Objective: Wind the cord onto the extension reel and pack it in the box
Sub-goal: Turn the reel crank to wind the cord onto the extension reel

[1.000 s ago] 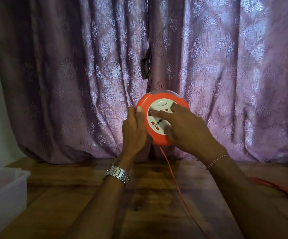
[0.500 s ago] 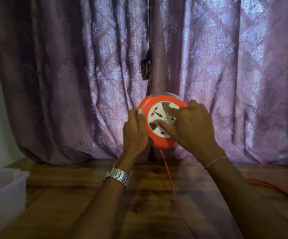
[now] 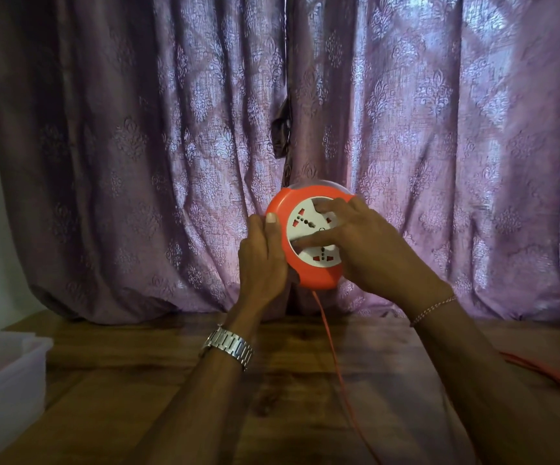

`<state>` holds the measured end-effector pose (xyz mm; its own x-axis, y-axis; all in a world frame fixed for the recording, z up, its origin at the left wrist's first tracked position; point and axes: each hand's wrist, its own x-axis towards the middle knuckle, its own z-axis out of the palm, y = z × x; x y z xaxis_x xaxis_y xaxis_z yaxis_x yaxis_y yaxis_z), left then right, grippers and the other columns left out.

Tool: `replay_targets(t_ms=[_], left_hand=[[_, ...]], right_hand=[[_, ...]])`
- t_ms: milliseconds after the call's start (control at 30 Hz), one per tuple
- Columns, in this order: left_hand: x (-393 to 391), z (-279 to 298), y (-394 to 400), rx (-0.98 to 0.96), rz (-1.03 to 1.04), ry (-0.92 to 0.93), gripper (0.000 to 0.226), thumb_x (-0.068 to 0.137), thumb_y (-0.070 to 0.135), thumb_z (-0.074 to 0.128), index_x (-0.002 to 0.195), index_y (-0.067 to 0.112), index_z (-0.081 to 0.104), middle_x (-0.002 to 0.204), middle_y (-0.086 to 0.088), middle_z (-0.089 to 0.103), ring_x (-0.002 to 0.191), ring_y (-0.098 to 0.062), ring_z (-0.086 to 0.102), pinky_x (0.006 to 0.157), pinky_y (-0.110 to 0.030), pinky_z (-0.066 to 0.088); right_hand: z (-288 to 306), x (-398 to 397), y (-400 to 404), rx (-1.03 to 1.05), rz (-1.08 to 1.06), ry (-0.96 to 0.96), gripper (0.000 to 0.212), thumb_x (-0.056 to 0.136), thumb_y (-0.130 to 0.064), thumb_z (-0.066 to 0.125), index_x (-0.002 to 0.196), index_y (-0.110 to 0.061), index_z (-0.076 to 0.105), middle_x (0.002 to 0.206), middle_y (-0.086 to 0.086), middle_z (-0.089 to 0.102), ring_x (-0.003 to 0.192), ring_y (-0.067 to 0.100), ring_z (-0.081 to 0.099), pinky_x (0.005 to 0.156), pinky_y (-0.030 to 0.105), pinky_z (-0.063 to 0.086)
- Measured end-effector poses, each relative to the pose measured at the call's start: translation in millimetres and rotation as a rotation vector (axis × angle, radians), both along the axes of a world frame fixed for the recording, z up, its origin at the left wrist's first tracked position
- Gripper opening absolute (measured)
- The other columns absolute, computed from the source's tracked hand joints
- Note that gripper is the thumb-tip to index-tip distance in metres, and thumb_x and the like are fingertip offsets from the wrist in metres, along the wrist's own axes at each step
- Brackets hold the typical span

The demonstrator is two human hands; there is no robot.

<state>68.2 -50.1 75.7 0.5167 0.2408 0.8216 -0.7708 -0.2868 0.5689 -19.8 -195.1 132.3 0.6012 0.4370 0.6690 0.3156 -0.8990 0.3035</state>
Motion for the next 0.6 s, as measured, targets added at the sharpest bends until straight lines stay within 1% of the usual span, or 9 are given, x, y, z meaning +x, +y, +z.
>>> replay_targets(t_ms=[100,200,267,333,367,433,500,567,600], left_hand=[[-1,-1,-1,0.010,0.002,0.004,0.033,0.102,0.050,0.031,0.080,0.028,0.042,0.066,0.004,0.061,0.061,-0.012,0.060,0.060,-0.048,0.052],[-1,-1,-2,0.016,0.009,0.010,0.034,0.102,0.050,0.031,0.080,0.027,0.041,0.064,0.004,0.058,0.061,-0.017,0.060,0.060,-0.050,0.051],[-1,0,-3,0.022,0.018,0.013,0.034,0.102,0.050,0.030,0.082,0.025,0.042,0.064,0.003,0.057,0.061,-0.023,0.059,0.061,-0.052,0.050],[-1,1,-2,0.015,0.030,0.003,0.034,0.102,0.051,0.030,0.083,0.025,0.041,0.064,0.003,0.057,0.061,-0.023,0.058,0.062,-0.052,0.049],[-1,1,-2,0.012,0.029,-0.002,0.034,0.102,0.051,0.030,0.083,0.025,0.042,0.065,0.002,0.059,0.062,-0.023,0.059,0.062,-0.052,0.050],[-2,1,-1,0.013,0.025,-0.004,0.035,0.102,0.051,0.030,0.085,0.024,0.043,0.068,0.001,0.062,0.065,-0.025,0.063,0.063,-0.052,0.051],[-1,1,0,0.007,0.020,0.003,0.036,0.102,0.050,0.030,0.086,0.022,0.044,0.068,0.001,0.062,0.066,-0.025,0.063,0.062,-0.052,0.051],[1,0,0,-0.008,0.025,0.008,0.036,0.102,0.051,0.030,0.084,0.022,0.044,0.065,0.004,0.060,0.061,-0.013,0.060,0.061,-0.048,0.050],[2,0,1,-0.016,0.028,0.011,0.036,0.102,0.051,0.030,0.082,0.024,0.043,0.063,0.006,0.058,0.059,-0.008,0.057,0.061,-0.046,0.049]], right_hand=[[-2,5,-2,0.025,-0.015,-0.045,0.053,0.078,-0.020,0.064,0.117,-0.056,0.060,0.136,0.004,0.047,0.118,0.028,0.043,0.087,0.040,0.042],[-7,7,-5,0.085,-0.042,-0.093,0.052,0.076,-0.035,0.057,0.124,-0.056,0.055,0.113,0.006,0.055,0.107,0.028,0.053,0.081,0.037,0.043],[-9,9,-4,0.189,-0.069,-0.163,0.055,0.071,-0.053,0.059,0.126,-0.055,0.053,0.100,0.004,0.064,0.095,0.028,0.061,0.076,0.036,0.046],[-11,11,-2,0.359,-0.073,-0.239,0.061,0.067,-0.073,0.057,0.124,-0.050,0.057,0.089,-0.002,0.072,0.086,0.028,0.066,0.069,0.034,0.050],[-12,12,-1,0.415,-0.081,-0.273,0.063,0.067,-0.078,0.054,0.122,-0.047,0.060,0.087,-0.002,0.074,0.084,0.029,0.066,0.067,0.034,0.051],[-13,13,-1,0.418,-0.094,-0.307,0.061,0.073,-0.077,0.053,0.121,-0.041,0.064,0.089,-0.001,0.076,0.083,0.030,0.066,0.065,0.035,0.051],[-11,12,-2,0.374,-0.084,-0.284,0.053,0.079,-0.070,0.054,0.121,-0.039,0.064,0.088,-0.001,0.076,0.083,0.028,0.066,0.066,0.034,0.051],[-6,9,-6,0.358,-0.053,-0.244,0.038,0.083,-0.055,0.060,0.116,-0.036,0.066,0.087,-0.002,0.074,0.086,0.026,0.062,0.067,0.033,0.049],[-3,9,-8,0.343,-0.021,-0.229,0.028,0.085,-0.044,0.064,0.109,-0.032,0.069,0.088,-0.002,0.072,0.088,0.025,0.058,0.066,0.032,0.047]])
